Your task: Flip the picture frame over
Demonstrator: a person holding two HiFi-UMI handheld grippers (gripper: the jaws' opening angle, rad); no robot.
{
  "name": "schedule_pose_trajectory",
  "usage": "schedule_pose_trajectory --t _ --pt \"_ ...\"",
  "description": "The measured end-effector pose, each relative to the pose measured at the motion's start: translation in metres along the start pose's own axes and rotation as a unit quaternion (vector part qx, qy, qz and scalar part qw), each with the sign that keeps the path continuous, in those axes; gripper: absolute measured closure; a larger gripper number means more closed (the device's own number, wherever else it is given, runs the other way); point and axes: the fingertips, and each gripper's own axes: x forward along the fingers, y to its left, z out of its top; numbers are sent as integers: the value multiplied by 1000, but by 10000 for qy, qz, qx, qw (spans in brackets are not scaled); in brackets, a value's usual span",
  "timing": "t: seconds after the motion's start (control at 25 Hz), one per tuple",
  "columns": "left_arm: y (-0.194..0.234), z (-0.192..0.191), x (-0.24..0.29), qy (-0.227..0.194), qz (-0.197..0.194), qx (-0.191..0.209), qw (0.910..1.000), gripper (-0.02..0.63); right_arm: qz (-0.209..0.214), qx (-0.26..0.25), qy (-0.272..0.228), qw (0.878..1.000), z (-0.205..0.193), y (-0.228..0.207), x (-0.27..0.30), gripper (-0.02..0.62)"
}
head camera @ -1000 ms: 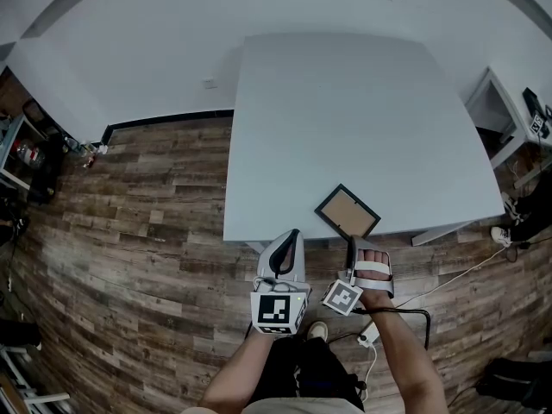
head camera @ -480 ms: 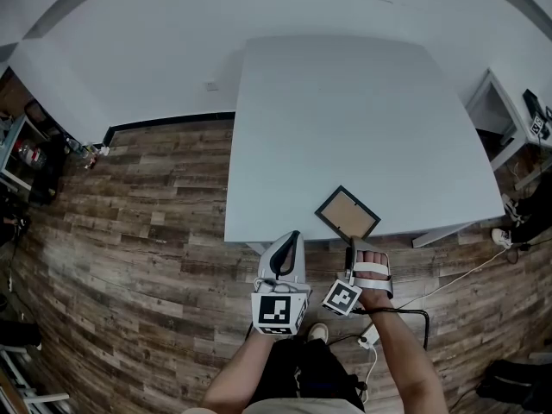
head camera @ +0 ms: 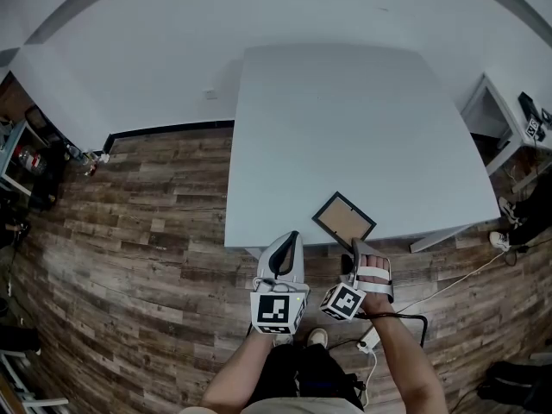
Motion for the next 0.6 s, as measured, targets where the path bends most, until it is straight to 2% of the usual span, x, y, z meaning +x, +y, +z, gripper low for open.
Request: schedule_pose_trajectory --t 0.2,0.36,0.48,0.6 --pt "-1 15 9 -69 -39 40 10000 606 45 728 -146 9972 -1 -24 -13 291" --pt "1 35 13 -191 -63 126 9997 606 186 1639 -358 9856 1 -47 -27 291" --pt "4 49 16 -282 -69 187 9994 606 320 2628 -586 9625 5 -74 -38 293" --pt "0 59 20 -239 -130 175 9995 606 438 3665 -949 9245 11 -106 -51 301"
